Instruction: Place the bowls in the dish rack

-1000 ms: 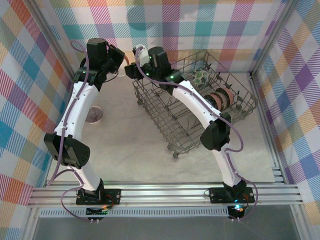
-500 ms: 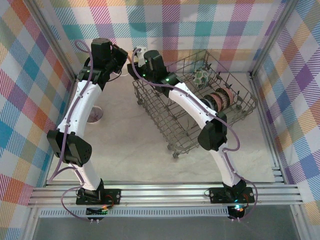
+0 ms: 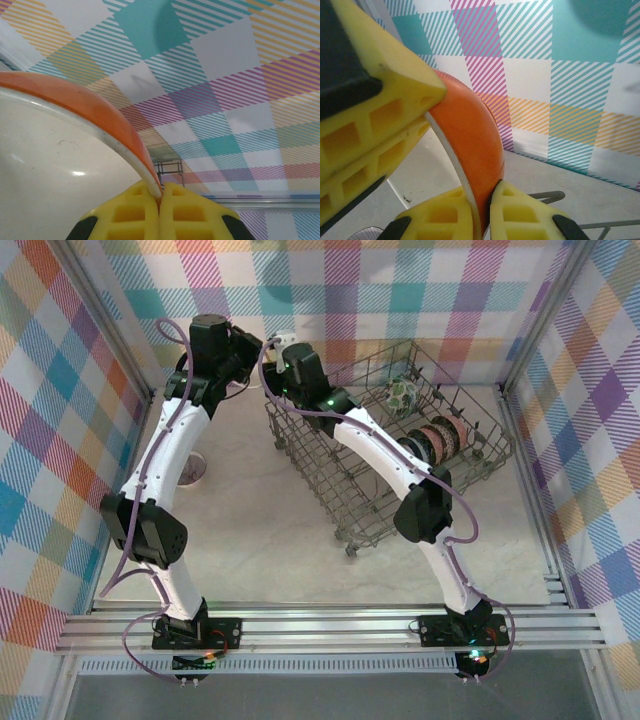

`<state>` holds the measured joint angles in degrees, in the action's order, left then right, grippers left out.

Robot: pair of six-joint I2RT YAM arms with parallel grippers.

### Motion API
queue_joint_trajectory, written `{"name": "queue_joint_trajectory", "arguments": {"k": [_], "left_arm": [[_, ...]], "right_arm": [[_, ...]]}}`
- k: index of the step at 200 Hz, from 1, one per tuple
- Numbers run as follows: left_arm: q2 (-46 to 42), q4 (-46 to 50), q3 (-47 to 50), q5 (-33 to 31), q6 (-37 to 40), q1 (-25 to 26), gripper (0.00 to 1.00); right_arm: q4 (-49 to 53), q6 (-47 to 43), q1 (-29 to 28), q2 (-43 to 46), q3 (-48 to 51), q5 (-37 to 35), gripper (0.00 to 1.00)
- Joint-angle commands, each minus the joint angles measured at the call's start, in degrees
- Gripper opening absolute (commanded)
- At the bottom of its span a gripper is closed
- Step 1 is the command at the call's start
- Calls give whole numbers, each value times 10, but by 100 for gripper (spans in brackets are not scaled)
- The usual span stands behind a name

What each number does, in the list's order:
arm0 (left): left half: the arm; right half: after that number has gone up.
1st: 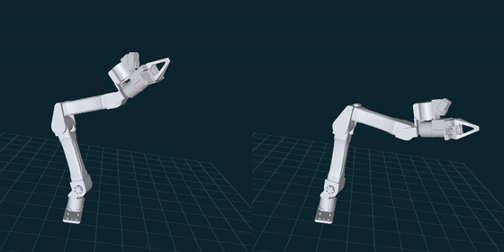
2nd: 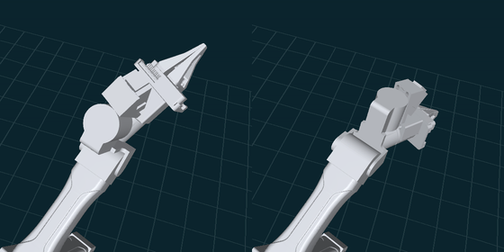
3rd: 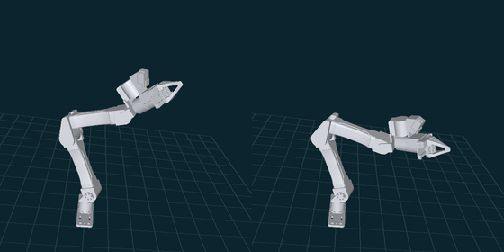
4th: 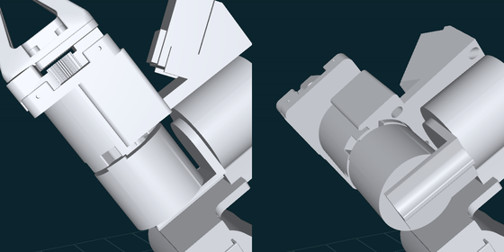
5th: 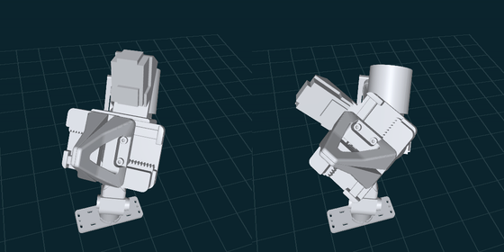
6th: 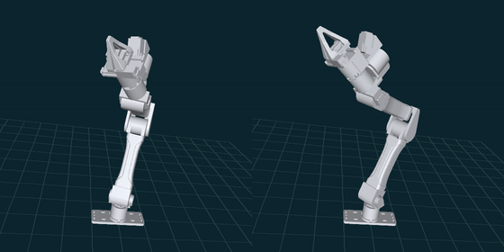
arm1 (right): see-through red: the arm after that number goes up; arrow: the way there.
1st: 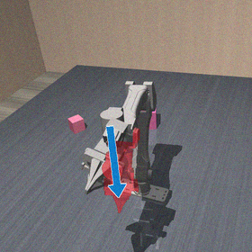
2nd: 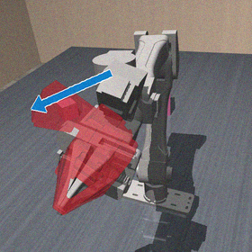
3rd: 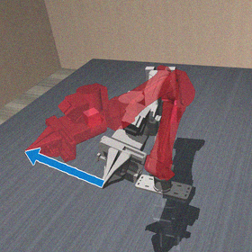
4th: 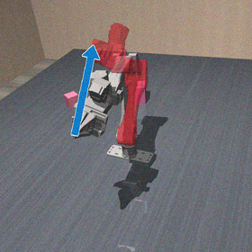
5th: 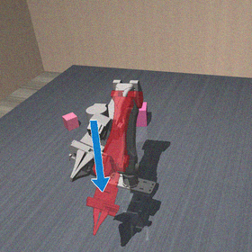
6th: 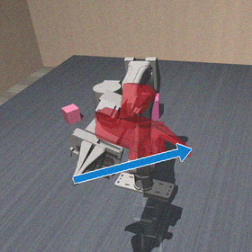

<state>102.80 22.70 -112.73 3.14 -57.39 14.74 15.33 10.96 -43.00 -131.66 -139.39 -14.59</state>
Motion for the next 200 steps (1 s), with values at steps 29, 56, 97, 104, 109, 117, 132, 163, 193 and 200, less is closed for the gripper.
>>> {"name": "queue_joint_trajectory", "arguments": {"k": [29, 56, 97, 104, 109, 117, 132, 163, 193, 200], "left_arm": [[-5, -22, -11, 31, -4, 11, 19], [-7, -28, -8, 31, -1, 11, 22], [-9, -45, -13, 37, 12, 11, 37], [-10, -49, -12, 38, 18, 11, 39], [-10, -51, -13, 40, 20, 11, 41], [-13, -55, -12, 41, 22, 10, 44], [-15, -60, -14, 41, 33, 8, 49], [-12, -43, -23, 44, 54, -4, 58], [-7, -47, -24, 62, 58, -17, 66], [-4, -47, -26, 65, 59, -18, 69]], "right_arm": [[-58, -12, 2, 4, 6, -41, 0], [-65, -18, 1, 11, 18, -48, 0], [-63, -27, 2, 12, 18, -70, 0], [-64, -33, 2, 13, 18, -76, 0], [-65, -37, 2, 14, 17, -83, 0], [-67, -40, 3, 14, 16, -91, 0], [-69, -42, 7, 20, 16, -101, 0], [-48, -44, 18, 22, -3, -141, 0], [-8, -51, 39, 18, -30, -190, 0], [0, -50, 44, 21, -31, -198, 0]]}}
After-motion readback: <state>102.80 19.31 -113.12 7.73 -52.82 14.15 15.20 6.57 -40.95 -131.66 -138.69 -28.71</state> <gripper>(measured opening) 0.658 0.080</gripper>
